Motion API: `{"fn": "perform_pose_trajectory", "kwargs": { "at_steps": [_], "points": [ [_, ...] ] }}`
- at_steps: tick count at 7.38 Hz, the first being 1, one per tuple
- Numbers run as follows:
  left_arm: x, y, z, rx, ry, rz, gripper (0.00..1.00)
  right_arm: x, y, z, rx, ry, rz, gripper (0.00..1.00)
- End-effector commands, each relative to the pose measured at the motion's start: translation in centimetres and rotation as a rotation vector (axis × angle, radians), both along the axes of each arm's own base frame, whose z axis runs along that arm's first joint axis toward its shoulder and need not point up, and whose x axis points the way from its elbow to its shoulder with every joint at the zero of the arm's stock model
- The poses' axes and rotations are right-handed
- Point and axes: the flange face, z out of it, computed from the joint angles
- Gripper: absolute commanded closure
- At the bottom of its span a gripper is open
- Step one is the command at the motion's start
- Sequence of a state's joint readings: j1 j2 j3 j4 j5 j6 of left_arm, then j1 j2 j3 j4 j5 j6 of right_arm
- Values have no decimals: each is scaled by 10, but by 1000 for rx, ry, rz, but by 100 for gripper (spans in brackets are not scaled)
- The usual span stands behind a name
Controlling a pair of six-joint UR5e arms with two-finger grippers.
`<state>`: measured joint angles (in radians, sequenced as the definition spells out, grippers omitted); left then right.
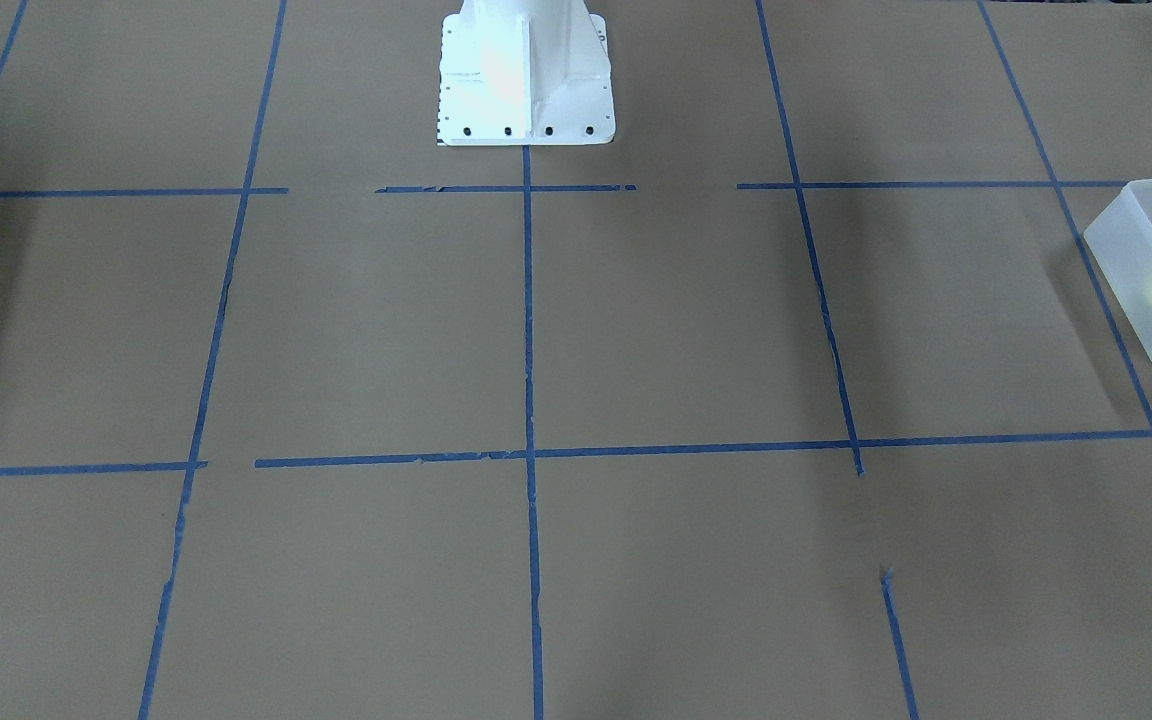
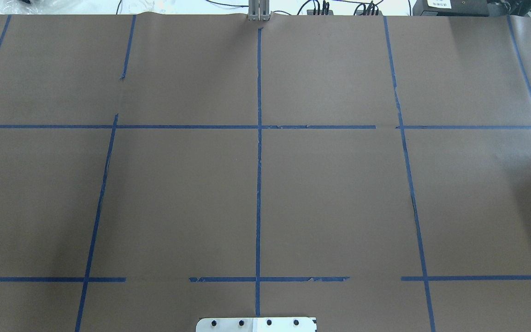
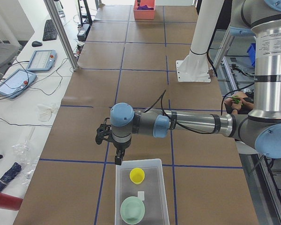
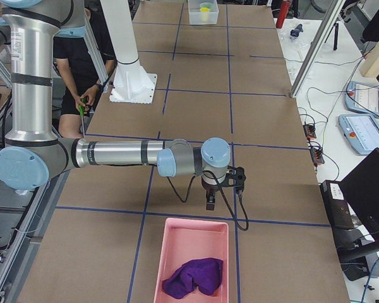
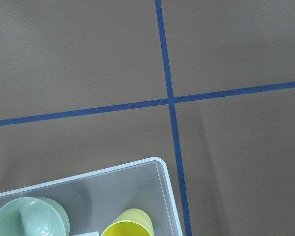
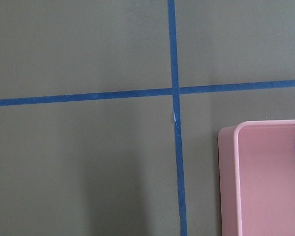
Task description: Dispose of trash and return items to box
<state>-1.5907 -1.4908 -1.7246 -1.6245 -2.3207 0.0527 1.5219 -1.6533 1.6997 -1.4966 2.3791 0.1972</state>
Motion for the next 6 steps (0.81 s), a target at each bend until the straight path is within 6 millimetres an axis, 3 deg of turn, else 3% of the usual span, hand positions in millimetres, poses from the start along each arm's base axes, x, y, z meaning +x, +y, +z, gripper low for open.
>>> {"fn": "perform_pose_trajectory", "kwargs": {
  "at_steps": [1, 6],
  "points": [
    [1, 0, -1, 2, 0, 1, 0, 7, 2, 1, -3, 2, 16, 0],
    [0, 0, -2, 6, 0, 0, 0, 9, 6, 4, -9, 3, 19, 0]
  ]
}}
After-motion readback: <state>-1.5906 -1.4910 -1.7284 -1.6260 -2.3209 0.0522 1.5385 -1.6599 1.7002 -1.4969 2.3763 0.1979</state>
